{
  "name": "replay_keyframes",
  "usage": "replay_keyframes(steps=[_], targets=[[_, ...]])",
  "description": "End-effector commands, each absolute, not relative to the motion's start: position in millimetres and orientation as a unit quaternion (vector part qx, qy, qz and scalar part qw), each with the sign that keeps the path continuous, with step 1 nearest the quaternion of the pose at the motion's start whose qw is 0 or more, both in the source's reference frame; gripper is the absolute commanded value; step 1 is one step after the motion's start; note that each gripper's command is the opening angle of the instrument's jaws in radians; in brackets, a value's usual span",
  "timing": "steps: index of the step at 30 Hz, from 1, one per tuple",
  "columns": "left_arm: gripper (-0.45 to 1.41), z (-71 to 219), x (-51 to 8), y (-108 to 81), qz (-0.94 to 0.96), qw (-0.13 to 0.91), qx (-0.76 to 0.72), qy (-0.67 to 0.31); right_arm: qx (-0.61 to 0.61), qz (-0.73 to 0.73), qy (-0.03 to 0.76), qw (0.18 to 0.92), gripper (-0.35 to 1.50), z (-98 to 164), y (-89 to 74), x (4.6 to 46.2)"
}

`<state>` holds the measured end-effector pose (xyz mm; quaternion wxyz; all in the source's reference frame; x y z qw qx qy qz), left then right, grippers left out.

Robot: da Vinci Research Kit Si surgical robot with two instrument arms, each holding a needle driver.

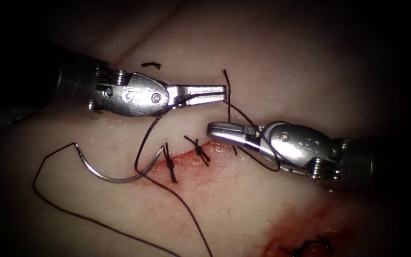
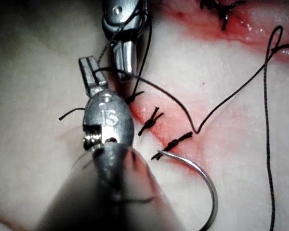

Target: Wound Closure

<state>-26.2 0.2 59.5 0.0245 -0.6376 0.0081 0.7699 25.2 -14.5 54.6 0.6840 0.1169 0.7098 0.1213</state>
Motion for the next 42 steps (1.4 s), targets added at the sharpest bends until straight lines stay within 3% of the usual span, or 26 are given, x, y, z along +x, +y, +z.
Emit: replay_keyframes(steps=[1,19,31,34,42], targets=[[-0.45,60.5,-26.7,-0.3,0.776,0.021,-0.630,0.008,0.118,0.126,0.714,0.678,-0.35,55.1,-14.9,25.7],[-0.45,64.4,-26.4,-2.5,0.797,0.018,-0.604,0.007,0.145,0.159,0.766,0.606,-0.35,53.2,-14.0,24.7],[-0.45,66.0,-27.5,-6.4,0.809,0.021,-0.588,-0.003,0.075,0.248,0.733,0.629,-0.35,53.4,-12.7,25.0],[-0.45,65.6,-28.4,-6.9,0.809,0.020,-0.587,-0.007,0.049,0.264,0.700,0.662,0.00,53.9,-12.5,25.3],[-0.45,65.1,-29.4,-7.1,0.808,0.021,-0.589,-0.011,0.034,0.282,0.649,0.706,0.16,55.4,-13.3,25.6]])
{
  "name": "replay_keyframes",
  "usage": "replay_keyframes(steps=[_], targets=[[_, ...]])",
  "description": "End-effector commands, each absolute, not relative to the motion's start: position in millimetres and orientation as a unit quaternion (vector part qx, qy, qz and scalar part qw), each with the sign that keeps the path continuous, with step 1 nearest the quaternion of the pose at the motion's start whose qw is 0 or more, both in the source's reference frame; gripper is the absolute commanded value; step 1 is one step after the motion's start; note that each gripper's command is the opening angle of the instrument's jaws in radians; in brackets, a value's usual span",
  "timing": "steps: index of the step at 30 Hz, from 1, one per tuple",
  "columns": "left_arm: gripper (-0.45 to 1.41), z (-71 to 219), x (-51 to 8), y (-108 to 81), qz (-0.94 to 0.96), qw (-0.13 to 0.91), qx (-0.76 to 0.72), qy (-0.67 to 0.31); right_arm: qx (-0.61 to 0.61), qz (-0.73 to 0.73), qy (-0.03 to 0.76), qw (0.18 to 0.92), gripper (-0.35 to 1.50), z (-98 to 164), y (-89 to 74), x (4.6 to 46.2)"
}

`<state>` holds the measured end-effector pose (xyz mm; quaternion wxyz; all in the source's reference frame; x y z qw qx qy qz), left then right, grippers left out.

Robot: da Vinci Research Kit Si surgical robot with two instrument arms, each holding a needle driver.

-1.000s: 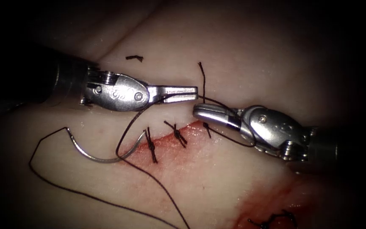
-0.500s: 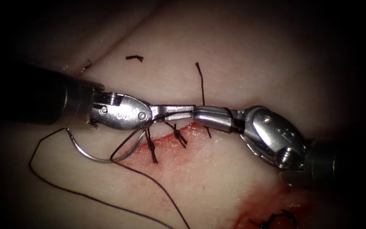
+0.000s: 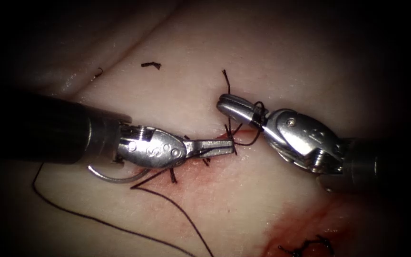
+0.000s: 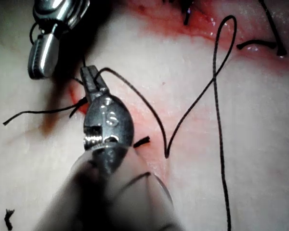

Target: Wound Closure

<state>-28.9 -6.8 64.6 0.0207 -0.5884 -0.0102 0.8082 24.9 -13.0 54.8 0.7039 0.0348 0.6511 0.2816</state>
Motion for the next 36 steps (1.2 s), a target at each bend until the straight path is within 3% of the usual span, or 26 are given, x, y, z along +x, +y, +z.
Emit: replay_keyframes(steps=[1,8,23,36], targets=[[-0.45,65.2,-29.4,-7.1,0.808,0.021,-0.589,-0.011,0.033,0.286,0.643,0.710,0.19,55.5,-13.3,25.6],[-0.45,65.9,-29.5,-5.7,0.807,0.028,-0.590,-0.016,0.024,0.327,0.580,0.746,0.78,56.9,-12.7,26.0],[-0.45,67.0,-29.6,-3.9,0.808,0.039,-0.587,-0.020,0.060,0.381,0.485,0.785,0.91,60.5,-11.7,26.7],[-0.45,67.5,-29.6,-3.0,0.808,0.040,-0.587,-0.020,0.053,0.409,0.452,0.791,1.01,62.6,-11.2,26.2]])
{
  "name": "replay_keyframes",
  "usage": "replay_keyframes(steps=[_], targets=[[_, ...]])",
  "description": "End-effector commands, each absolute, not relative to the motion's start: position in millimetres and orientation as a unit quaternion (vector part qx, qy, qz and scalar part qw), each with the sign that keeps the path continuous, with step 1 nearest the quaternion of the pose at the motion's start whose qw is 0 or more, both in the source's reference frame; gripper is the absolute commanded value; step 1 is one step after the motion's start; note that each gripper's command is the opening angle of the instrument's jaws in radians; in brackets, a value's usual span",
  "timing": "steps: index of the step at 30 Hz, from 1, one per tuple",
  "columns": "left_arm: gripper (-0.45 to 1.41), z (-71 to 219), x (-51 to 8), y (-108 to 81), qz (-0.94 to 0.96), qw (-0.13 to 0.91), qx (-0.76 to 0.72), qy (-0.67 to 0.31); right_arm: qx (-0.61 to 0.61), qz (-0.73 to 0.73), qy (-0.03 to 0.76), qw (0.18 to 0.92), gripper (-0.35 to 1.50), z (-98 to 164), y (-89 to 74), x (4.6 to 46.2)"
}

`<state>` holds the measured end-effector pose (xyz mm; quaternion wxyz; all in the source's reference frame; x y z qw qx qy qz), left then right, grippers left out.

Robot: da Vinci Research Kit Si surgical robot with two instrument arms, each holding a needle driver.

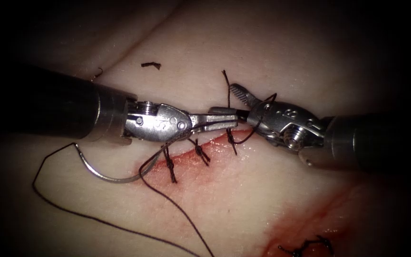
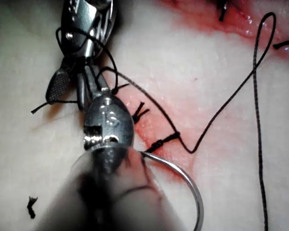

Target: Wound Closure

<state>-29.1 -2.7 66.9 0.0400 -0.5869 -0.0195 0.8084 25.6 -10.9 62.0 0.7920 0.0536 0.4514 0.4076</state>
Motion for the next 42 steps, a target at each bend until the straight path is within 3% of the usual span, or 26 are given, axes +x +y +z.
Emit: replay_keyframes(steps=[1,6,10,12,14,23,42], targets=[[-0.45,67.5,-29.7,-3.0,0.808,0.040,-0.587,-0.020,0.053,0.410,0.451,0.791,1.03,62.7,-11.0,26.2],[-0.45,67.7,-29.9,-2.9,0.809,0.040,-0.587,-0.019,0.062,0.418,0.453,0.785,0.98,62.9,-10.6,26.4],[-0.45,67.7,-29.9,-2.9,0.809,0.040,-0.587,-0.018,0.069,0.432,0.456,0.775,0.74,63.1,-10.1,26.9],[-0.45,67.8,-29.9,-3.0,0.809,0.040,-0.587,-0.018,0.071,0.435,0.456,0.773,0.29,63.1,-9.8,27.0],[-0.45,67.8,-29.8,-3.1,0.809,0.039,-0.587,-0.018,0.072,0.435,0.460,0.770,-0.35,63.1,-9.6,27.0],[-0.45,67.7,-28.5,-3.2,0.809,0.044,-0.585,-0.023,0.070,0.417,0.483,0.767,-0.35,61.1,-10.7,26.0],[-0.45,68.2,-22.7,-1.1,0.825,0.075,-0.560,-0.021,0.001,0.224,0.599,0.769,-0.35,59.6,-16.4,21.4]])
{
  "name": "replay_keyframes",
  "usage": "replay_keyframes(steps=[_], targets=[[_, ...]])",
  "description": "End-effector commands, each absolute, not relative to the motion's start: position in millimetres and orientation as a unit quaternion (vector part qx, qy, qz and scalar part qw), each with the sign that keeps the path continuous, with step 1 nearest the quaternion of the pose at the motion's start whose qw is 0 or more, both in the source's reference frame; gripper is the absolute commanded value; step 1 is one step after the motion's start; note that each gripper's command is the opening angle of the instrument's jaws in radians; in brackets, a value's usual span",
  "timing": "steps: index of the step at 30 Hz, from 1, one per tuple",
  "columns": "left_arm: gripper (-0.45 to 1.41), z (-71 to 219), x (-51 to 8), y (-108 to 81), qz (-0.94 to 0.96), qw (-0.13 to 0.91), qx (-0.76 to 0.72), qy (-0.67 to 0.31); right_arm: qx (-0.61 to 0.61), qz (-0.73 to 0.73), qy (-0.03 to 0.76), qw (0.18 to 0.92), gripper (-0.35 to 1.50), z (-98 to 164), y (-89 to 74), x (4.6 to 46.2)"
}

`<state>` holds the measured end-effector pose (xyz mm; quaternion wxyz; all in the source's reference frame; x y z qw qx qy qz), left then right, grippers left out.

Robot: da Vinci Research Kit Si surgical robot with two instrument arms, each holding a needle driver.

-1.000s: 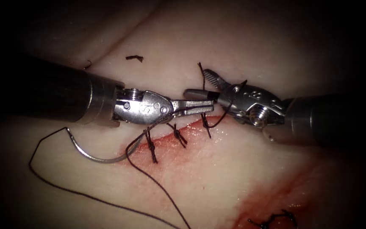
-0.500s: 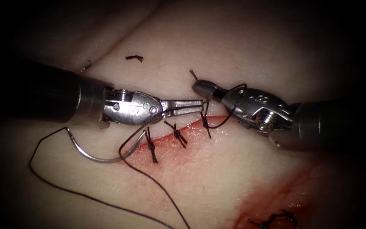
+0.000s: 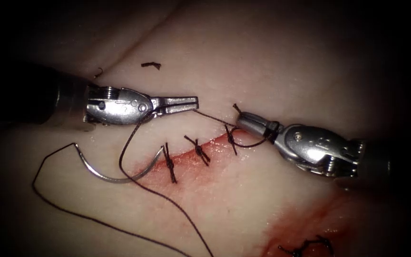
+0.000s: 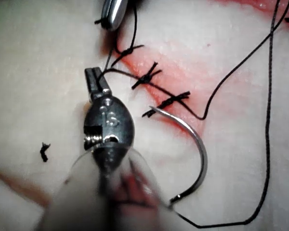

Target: Wound Closure

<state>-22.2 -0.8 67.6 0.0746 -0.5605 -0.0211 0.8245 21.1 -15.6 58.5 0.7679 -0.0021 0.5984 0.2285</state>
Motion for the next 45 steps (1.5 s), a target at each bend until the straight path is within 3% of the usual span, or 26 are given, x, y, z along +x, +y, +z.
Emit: replay_keyframes(steps=[1,9,45], targets=[[-0.45,68.2,-22.4,-0.9,0.824,0.076,-0.560,-0.021,0.005,0.218,0.601,0.769,-0.35,59.8,-16.7,21.1],[-0.45,67.0,-19.0,1.6,0.827,0.096,-0.554,-0.018,0.009,0.172,0.614,0.770,-0.35,60.2,-18.4,18.6],[-0.45,67.2,-3.8,7.0,0.841,0.137,-0.523,0.027,0.007,0.108,0.615,0.781,-0.35,59.9,-21.3,18.7]])
